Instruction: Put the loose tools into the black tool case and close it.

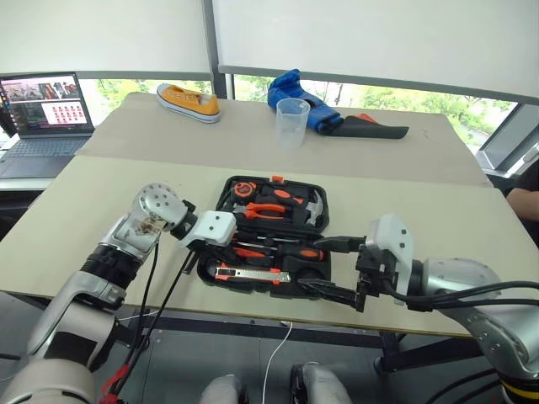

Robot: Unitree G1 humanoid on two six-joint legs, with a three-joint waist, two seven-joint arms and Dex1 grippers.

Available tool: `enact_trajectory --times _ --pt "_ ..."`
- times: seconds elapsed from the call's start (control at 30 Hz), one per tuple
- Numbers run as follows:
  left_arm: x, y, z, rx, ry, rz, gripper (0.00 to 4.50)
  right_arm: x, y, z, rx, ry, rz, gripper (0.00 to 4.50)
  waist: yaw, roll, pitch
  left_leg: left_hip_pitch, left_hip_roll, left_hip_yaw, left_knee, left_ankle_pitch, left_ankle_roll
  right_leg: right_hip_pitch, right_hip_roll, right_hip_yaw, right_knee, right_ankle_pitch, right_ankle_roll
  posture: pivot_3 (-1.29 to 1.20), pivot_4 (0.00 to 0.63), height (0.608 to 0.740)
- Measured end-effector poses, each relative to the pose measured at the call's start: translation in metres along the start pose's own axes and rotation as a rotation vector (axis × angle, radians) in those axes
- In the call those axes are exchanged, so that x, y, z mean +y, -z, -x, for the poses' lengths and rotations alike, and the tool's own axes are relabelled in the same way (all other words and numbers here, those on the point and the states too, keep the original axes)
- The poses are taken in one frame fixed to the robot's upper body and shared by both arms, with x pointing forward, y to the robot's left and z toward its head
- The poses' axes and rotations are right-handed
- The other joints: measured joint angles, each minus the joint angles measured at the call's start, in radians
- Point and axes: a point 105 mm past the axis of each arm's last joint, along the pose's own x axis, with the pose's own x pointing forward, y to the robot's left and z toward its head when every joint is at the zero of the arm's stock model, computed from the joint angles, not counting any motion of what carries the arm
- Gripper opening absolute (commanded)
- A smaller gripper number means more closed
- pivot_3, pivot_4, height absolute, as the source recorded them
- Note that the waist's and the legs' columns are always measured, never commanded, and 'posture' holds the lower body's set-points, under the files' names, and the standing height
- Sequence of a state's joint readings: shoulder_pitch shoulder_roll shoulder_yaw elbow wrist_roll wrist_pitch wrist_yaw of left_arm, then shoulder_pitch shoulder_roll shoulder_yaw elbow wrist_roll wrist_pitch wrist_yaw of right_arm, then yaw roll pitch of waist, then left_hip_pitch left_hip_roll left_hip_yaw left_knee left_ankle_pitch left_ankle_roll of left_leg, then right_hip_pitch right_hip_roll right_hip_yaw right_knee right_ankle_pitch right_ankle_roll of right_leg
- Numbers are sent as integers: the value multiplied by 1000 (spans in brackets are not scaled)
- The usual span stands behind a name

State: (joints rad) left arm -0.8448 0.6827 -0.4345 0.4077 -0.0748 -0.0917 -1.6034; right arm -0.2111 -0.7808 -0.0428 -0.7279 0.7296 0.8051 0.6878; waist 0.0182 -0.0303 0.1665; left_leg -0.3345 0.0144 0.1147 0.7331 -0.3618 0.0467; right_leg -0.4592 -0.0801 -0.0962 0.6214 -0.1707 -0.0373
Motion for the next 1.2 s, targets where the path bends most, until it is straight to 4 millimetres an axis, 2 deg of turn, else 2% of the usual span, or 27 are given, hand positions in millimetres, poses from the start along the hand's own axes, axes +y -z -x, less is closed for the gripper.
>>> enact_trajectory --times 0.33,0.47,0.57,0.67,0.77,0.83,0.9,1.0,1.03,1.2 --pt "2 2 -10 -3 -18 -23 40 -2 0 3 7 11 7 4500 6 4 -3 -1 0 0 0 -1 2 1 0 -2 -6 2 1 0 150 724" --pt "5 2 -9 -37 -38 28 40 -2 -1 3 5 6 3 4500 5 4 -3 -2 0 0 0 -2 3 1 0 -2 -9 3 3 0 150 724" --pt "5 -3 -5 -120 -35 156 708 -2 0 5 16 8 1 4500 0 4 -2 -4 0 -1 0 -2 3 0 1 -2 -9 3 3 0 150 724" --pt "8 -23 18 -279 -69 279 1816 -5 8 18 49 48 -31 4500 -3 4 -2 -5 1 -2 -1 -2 3 0 1 -3 -9 3 3 0 150 724" --pt "14 -43 53 -395 -155 314 2945 -7 14 35 83 100 -72 4500 -5 4 -2 -5 1 -2 -1 -2 3 0 1 -4 -9 3 3 0 150 724" --pt "15 -56 66 -460 -209 316 3678 -5 19 52 95 149 -105 4500 -3 4 -2 -4 1 -3 -1 -2 3 1 1 -3 -9 3 4 0 150 724" --pt "11 -61 72 -503 -267 326 4382 -7 29 74 130 237 -147 4500 0 4 -2 -3 0 -3 -2 -2 3 2 1 -2 -9 2 5 0 150 724" --pt "4 -60 70 -536 -302 371 4482 -17 43 104 194 395 -182 4500 -1 4 -2 -2 0 -2 -1 -2 3 3 1 -1 -10 3 6 0 150 724" --pt "2 -61 66 -544 -295 380 4482 -23 43 110 191 443 -183 4500 -4 4 -2 -2 0 -1 -1 -2 3 2 1 1 -10 0 11 0 150 724" --pt "-3 -72 60 -552 -282 346 4482 -37 49 111 189 501 -203 4500 -11 4 -3 -1 0 2 -1 0 -1 4 3 7 -6 -1 13 0 150 724"
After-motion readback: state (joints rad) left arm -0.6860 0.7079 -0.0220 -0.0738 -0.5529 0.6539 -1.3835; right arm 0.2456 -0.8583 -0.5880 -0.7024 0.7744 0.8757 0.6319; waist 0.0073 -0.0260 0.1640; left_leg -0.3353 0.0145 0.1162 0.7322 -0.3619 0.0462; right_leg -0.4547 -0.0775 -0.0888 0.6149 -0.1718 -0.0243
